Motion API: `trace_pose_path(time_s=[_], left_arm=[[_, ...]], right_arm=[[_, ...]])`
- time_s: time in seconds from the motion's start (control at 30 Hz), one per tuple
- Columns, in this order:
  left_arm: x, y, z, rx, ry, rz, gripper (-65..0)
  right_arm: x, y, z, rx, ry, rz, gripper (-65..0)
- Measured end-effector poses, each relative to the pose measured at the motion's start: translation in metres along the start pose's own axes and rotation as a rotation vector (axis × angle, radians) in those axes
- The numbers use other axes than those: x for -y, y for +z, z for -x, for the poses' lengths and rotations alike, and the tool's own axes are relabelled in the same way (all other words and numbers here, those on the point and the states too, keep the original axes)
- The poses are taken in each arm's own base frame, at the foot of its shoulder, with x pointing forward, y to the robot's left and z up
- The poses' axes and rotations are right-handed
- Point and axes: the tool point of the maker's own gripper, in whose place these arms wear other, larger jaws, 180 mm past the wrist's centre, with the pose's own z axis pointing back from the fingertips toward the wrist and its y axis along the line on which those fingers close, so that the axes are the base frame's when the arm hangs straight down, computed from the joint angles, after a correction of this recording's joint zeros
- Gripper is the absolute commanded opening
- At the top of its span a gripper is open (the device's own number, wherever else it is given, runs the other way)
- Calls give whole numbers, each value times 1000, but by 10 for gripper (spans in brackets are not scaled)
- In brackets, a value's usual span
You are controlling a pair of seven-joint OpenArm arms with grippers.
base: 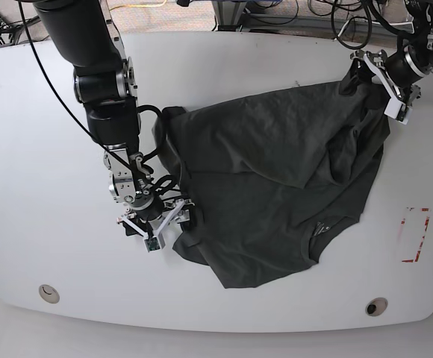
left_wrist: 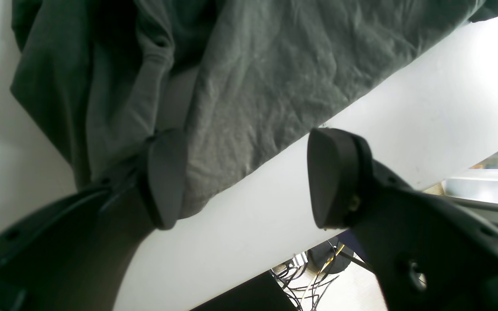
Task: Fold the T-shirt properly
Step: 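Regrasp the shirt edges with both grippers at opposite corners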
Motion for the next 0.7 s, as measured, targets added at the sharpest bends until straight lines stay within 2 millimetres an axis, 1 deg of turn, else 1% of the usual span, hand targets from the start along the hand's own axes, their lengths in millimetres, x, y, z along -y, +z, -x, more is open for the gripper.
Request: trace_pose_path(time_s=[0.17,0.3,0.43,0.5,0.6,0.7], left_arm=[[0,0,0,0,0,0,-247],[0,0,0,0,0,0,-247],[0,0,0,0,-1,-1,-247],[0,0,0,-1,-1,-2,-247],[0,0,0,0,0,-1,-247],[-1,0,0,0,-1,-2,-247]], right_arm=[[-24,-4,-2,9,-5,-37,-151],[-35,-3,-5,20,-36,-62,-151],[-29,3,-7,8,-70,-45,-151],[-26,6,-11,10,-78,-39,-151],[-25,13,-22,33,-78,-54,-151],[-28,17,-34,52,-73,-71,-151]])
